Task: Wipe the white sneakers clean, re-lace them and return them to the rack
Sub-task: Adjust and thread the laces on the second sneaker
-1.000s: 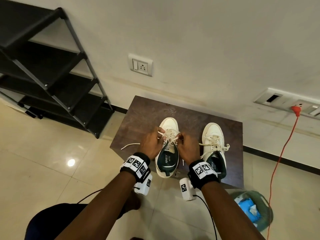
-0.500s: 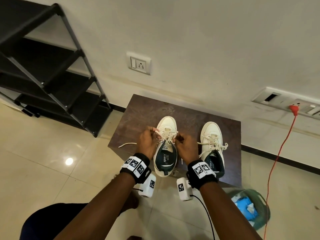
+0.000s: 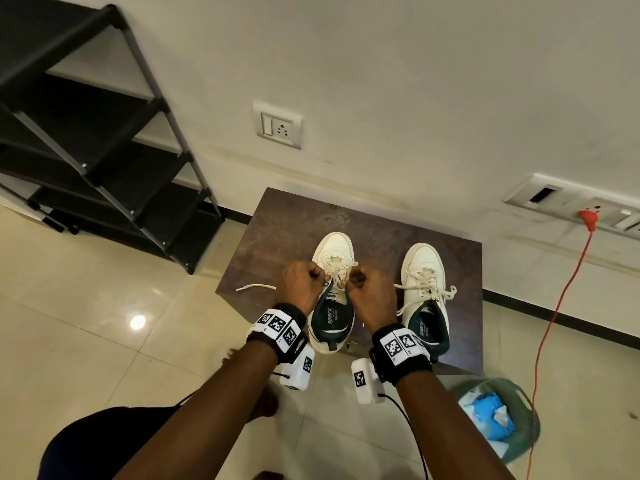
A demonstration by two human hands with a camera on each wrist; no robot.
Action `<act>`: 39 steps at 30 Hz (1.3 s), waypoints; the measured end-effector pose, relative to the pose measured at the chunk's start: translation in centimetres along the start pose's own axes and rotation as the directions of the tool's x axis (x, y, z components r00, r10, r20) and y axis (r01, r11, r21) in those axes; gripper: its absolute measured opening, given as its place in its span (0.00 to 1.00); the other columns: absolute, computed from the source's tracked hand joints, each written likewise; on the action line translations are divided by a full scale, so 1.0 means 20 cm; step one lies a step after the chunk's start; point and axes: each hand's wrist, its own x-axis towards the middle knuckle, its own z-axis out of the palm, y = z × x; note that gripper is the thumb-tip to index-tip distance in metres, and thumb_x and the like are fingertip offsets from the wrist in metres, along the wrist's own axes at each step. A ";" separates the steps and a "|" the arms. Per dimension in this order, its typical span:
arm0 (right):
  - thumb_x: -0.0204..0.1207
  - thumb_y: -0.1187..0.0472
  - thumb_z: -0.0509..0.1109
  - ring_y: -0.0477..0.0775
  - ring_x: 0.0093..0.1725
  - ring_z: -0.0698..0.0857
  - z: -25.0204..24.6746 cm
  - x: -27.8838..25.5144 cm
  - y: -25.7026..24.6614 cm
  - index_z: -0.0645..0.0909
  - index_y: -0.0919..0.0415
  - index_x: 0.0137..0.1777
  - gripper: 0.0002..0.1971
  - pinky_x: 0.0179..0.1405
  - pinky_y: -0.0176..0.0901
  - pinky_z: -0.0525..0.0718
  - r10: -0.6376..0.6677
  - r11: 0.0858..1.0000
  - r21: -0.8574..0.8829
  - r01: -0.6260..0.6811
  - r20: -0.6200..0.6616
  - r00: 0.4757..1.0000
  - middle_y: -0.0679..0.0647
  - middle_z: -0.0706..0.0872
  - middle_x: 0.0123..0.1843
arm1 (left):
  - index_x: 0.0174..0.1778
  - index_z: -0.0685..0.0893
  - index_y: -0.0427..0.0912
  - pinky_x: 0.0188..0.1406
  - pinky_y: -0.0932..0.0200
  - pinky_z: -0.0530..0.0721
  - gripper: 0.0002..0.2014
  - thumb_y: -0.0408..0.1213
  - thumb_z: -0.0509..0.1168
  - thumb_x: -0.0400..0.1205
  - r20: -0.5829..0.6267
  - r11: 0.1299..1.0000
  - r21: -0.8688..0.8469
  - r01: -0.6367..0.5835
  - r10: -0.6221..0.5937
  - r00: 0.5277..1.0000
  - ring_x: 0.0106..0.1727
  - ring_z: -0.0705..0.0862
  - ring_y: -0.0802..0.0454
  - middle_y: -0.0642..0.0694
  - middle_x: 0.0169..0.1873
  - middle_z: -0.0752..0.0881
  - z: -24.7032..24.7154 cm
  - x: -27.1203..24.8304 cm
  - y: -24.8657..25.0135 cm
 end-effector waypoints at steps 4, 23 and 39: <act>0.79 0.59 0.72 0.62 0.47 0.90 -0.02 0.01 -0.02 0.91 0.58 0.51 0.07 0.44 0.48 0.84 -0.053 0.997 -0.063 0.052 -0.019 0.998 0.58 0.93 0.47 | 0.39 0.91 0.41 0.45 0.52 0.87 0.07 0.35 0.72 0.82 -0.008 0.999 0.044 -0.014 0.014 1.000 0.41 0.88 0.48 0.46 0.38 0.91 0.01 0.00 0.00; 0.79 0.52 0.75 0.61 0.44 0.88 -0.03 0.01 -0.06 0.91 0.60 0.46 0.11 0.38 0.42 0.73 0.082 0.994 -0.076 -0.080 0.013 0.997 0.58 0.92 0.42 | 0.51 0.86 0.44 0.47 0.52 0.88 0.08 0.44 0.73 0.81 -0.068 0.987 -0.156 0.043 -0.055 0.996 0.45 0.88 0.52 0.50 0.43 0.89 -0.01 -0.03 0.03; 0.77 0.51 0.75 0.60 0.46 0.89 0.01 0.01 -0.07 0.90 0.55 0.47 0.09 0.42 0.43 0.80 0.068 0.984 -0.166 -0.071 -0.019 0.997 0.55 0.92 0.44 | 0.54 0.81 0.39 0.38 0.57 0.77 0.06 0.37 0.62 0.88 -0.169 0.980 -0.171 0.103 -0.132 0.977 0.47 0.87 0.46 0.45 0.48 0.89 0.00 -0.05 0.04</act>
